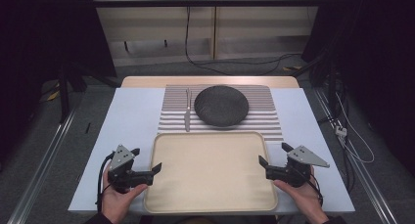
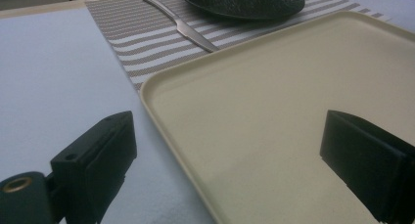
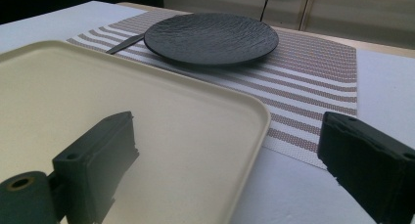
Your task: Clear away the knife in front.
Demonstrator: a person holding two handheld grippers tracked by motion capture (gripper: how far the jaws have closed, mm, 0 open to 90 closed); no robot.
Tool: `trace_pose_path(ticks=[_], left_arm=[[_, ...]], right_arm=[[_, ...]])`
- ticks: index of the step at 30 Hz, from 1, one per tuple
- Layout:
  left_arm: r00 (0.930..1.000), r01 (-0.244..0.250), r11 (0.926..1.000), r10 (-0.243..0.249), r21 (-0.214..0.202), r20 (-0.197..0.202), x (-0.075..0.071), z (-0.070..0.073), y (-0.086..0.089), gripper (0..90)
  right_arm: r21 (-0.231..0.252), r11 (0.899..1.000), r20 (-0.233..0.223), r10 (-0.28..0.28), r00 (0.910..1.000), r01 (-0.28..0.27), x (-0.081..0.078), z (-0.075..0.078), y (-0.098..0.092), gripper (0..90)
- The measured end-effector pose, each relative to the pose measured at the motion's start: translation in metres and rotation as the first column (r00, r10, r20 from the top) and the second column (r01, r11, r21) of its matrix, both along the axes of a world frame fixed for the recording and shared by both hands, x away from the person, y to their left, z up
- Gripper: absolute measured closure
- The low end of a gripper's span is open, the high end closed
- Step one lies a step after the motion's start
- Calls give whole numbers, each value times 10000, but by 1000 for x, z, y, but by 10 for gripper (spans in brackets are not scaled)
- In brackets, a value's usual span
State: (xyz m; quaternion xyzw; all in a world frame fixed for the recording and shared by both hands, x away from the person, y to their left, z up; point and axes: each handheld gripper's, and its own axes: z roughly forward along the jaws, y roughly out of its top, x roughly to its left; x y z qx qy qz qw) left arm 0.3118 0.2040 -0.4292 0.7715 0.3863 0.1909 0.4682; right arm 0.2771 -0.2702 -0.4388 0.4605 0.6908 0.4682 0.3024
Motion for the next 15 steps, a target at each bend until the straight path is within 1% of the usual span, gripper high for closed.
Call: trace_pose_path(ticks=[2, 3, 5, 6, 7, 8, 9, 11, 12, 13, 15], left_arm=[[10000, 57, 10000, -57, 53, -20, 0, 0, 0, 68], [9999, 80, 9999, -79, 114, -120, 1, 1, -2, 69], [9997, 84, 9999, -82, 102, -235, 1, 1, -4, 72], [9993, 139, 9997, -132, 208, -346, 1, 1, -4, 72], [9986, 101, 9998, -91, 187, -520, 1, 2, -5, 77], [9981, 107, 9996, -91, 261, -609, 1, 3, -6, 116], [9981, 149, 9996, -134, 254, -595, 2, 3, -6, 149], [9979, 110, 9996, -93, 270, -639, 2, 4, -8, 116], [9975, 229, 9991, -204, 366, -671, 3, 5, -7, 106], [9971, 271, 9994, -256, 205, -720, 3, 5, -7, 111], [9967, 282, 9995, -268, 174, -773, 4, 6, -8, 112]], right_arm=[[-6, 10000, -31, 9, 10000, -9, 0, 0, 0, 70], [-20, 10000, -38, 8, 10000, -8, 0, 0, 0, 70], [-4, 10000, -54, 17, 10000, -17, 0, -1, 0, 71], [-28, 10000, -74, 15, 10000, -15, 0, -1, -1, 72], [-39, 10000, -90, 26, 10000, -26, 0, -1, -1, 72], [-6, 10000, -109, 32, 9999, -33, 0, -1, -1, 72], [-20, 10000, -104, 16, 9999, -16, 0, -1, -1, 73], [-8, 10000, -116, 19, 9999, -19, 0, -1, -1, 74], [14, 10000, -114, 21, 9999, -21, 0, -1, -1, 74], [14, 10000, -103, 31, 9999, -31, 0, 0, 0, 74], [-53, 10000, -108, 66, 9999, -66, 0, 0, 1, 75]])
